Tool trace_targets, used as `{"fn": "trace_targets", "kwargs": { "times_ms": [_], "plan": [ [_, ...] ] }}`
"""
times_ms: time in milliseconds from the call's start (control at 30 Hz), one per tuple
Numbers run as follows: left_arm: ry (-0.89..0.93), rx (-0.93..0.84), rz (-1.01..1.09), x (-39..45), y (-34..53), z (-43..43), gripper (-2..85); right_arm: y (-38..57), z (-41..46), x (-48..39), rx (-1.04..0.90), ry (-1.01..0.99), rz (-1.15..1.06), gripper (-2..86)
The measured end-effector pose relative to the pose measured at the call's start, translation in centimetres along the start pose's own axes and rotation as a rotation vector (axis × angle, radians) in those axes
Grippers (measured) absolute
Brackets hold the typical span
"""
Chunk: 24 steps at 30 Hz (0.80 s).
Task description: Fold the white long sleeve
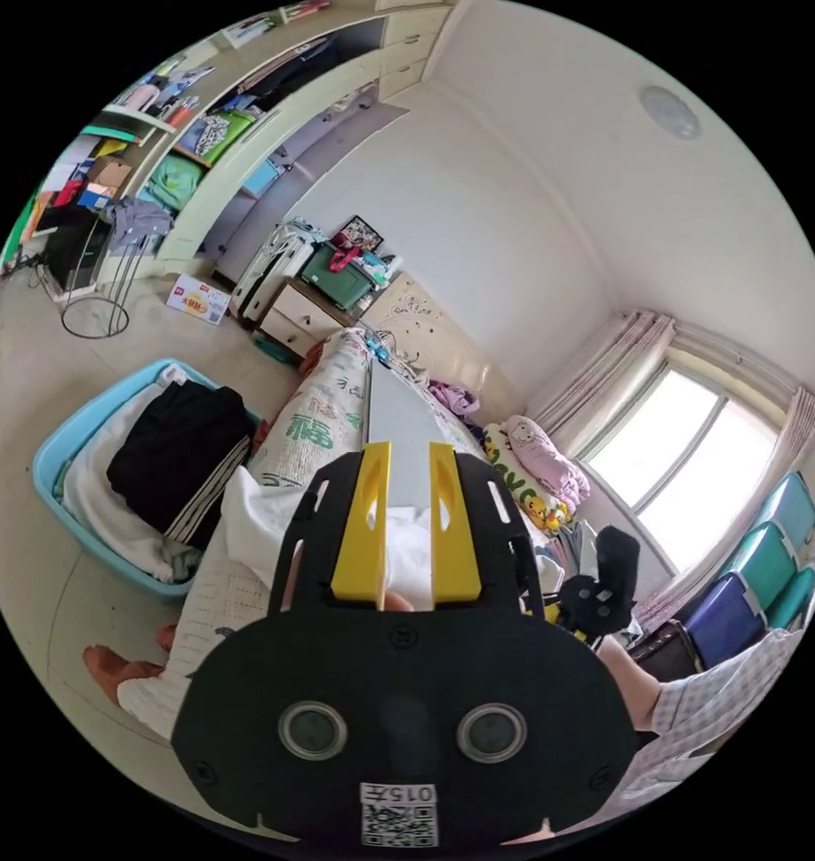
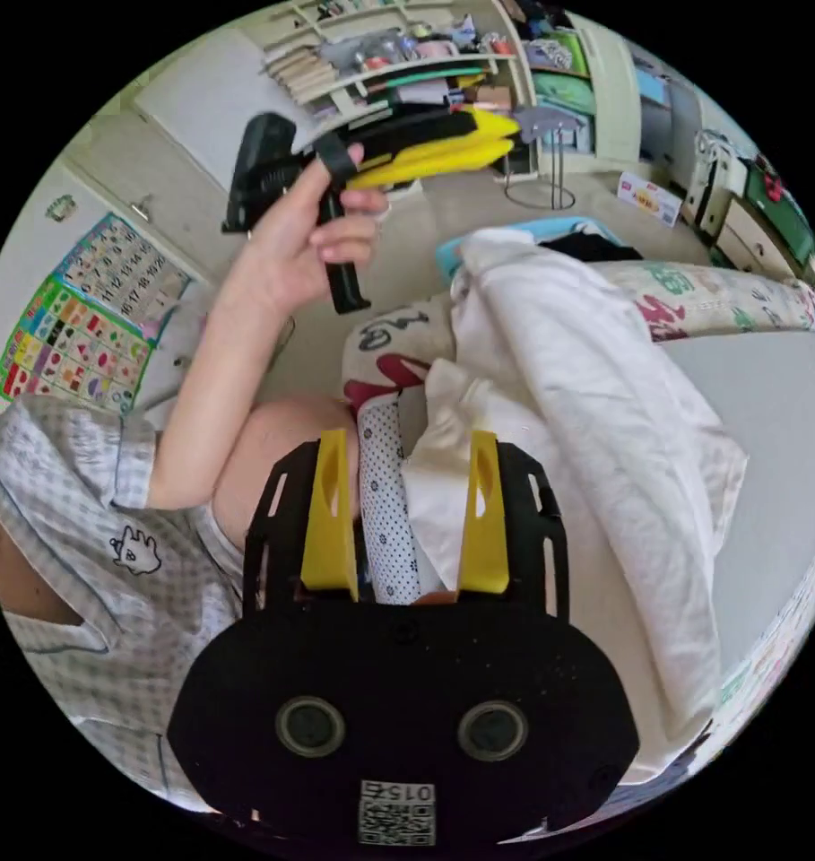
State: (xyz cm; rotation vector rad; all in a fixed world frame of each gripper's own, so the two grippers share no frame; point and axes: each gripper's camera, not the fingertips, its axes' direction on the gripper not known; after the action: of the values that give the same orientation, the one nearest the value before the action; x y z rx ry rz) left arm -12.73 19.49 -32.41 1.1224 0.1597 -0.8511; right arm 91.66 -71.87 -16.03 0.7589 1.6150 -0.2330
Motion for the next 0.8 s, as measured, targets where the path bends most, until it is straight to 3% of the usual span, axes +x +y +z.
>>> {"fn": "trace_targets", "kwargs": {
  "times_ms": [100,300,567,700,800],
  "plan": [
    [0.030,-0.009,0.001,0.6,-0.9,0.3,7.1,0.2,0.0,1.1,-0.004,0.217,-0.008,11.0],
    [0.062,-0.019,0.035,3.4,-1.5,0.9,6.8,1.9,-4.0,6.4,0.068,0.151,0.049,4.5],
    [0.037,-0.050,0.147,8.1,-1.1,1.7,6.4,12.8,-20.8,18.5,0.743,0.098,0.470,2.8],
    [0.114,-0.209,0.334,12.1,-0.2,4.1,7.0,18.7,-22.3,23.2,0.883,0.163,0.662,1.6],
    [0.148,-0.381,0.493,15.4,1.3,6.9,9.1,22.4,-22.9,26.3,0.967,0.000,0.720,1.2]
  ]
}}
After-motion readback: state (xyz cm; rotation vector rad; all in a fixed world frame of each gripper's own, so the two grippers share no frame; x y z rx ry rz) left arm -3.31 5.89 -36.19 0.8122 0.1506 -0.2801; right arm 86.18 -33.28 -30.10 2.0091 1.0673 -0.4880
